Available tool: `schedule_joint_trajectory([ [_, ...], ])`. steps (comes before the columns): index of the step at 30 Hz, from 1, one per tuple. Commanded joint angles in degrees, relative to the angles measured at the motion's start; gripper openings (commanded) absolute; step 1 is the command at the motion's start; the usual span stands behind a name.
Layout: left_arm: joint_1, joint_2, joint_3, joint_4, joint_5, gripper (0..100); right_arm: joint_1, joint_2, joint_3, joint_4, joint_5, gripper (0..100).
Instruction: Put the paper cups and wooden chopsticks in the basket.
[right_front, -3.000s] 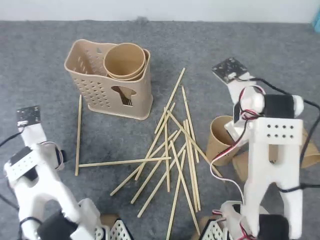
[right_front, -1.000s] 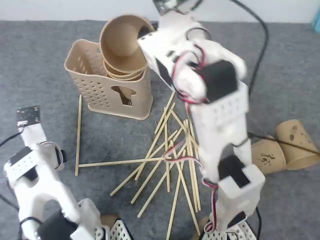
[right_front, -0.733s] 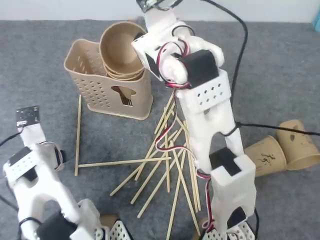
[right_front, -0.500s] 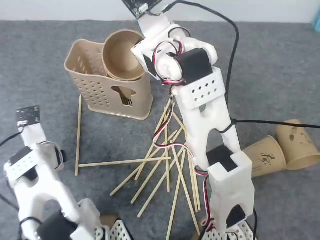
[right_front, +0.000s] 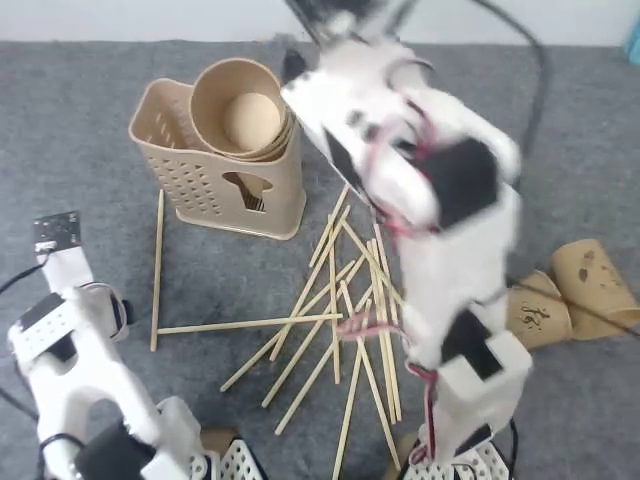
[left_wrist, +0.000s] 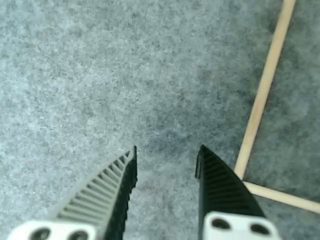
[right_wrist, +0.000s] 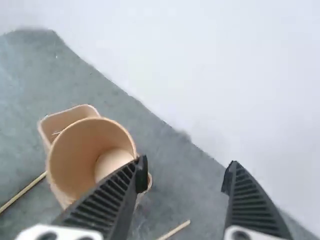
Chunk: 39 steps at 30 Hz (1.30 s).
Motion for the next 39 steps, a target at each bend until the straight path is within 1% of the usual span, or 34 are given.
schedule_joint_trajectory([
  [1,0.5,-2.2,-0.1,-1.0,-0.1,19,-0.7,-6.5,-2.3,8.4,0.7,20.3],
  [2,0.5,-2.2,-0.1,-1.0,-0.1,19,-0.7,-6.6,-1.6,8.7,0.6,15.5],
  [4,0.5,-2.2,-0.1,-1.0,-0.1,19,0.1,-7.6,3.3,8.7,-1.6,0.9],
  [5,0.5,-2.2,-0.1,-1.0,-0.1,19,1.0,-8.6,6.4,8.6,-2.5,0.1],
  [6,0.5,-2.2,-0.1,-1.0,-0.1,19,1.5,-9.2,9.9,8.6,-3.5,3.5],
  [8,0.5,-2.2,-0.1,-1.0,-0.1,19,0.7,-11.3,17.2,8.0,-4.6,0.2],
  [10,0.5,-2.2,-0.1,-1.0,-0.1,19,-1.0,-13.0,22.9,7.8,-4.6,1.0],
  [13,0.5,-2.2,-0.1,-1.0,-0.1,19,-3.4,-15.0,28.0,6.7,-4.5,0.9],
  [18,0.5,-2.2,-0.1,-1.0,-0.1,19,-4.8,-15.4,35.4,2.1,-3.1,0.8],
  [23,0.5,-2.2,-0.1,-1.0,-0.1,19,-6.1,-15.4,45.6,-3.8,-0.4,0.8],
  [27,0.5,-2.2,-0.1,-1.0,-0.1,19,-6.3,-15.2,51.6,-12.9,-0.4,0.8],
  [30,0.5,-2.2,-0.1,-1.0,-0.2,19,-6.3,-15.3,53.9,-20.4,-0.4,0.8],
  [33,0.5,-2.2,-0.1,-1.0,-0.2,19,-6.6,-15.8,53.7,-24.3,-0.4,0.9],
  [39,0.5,-2.2,-0.1,-1.0,-0.1,19,-6.2,-17.4,50.5,-25.8,-0.8,0.9],
])
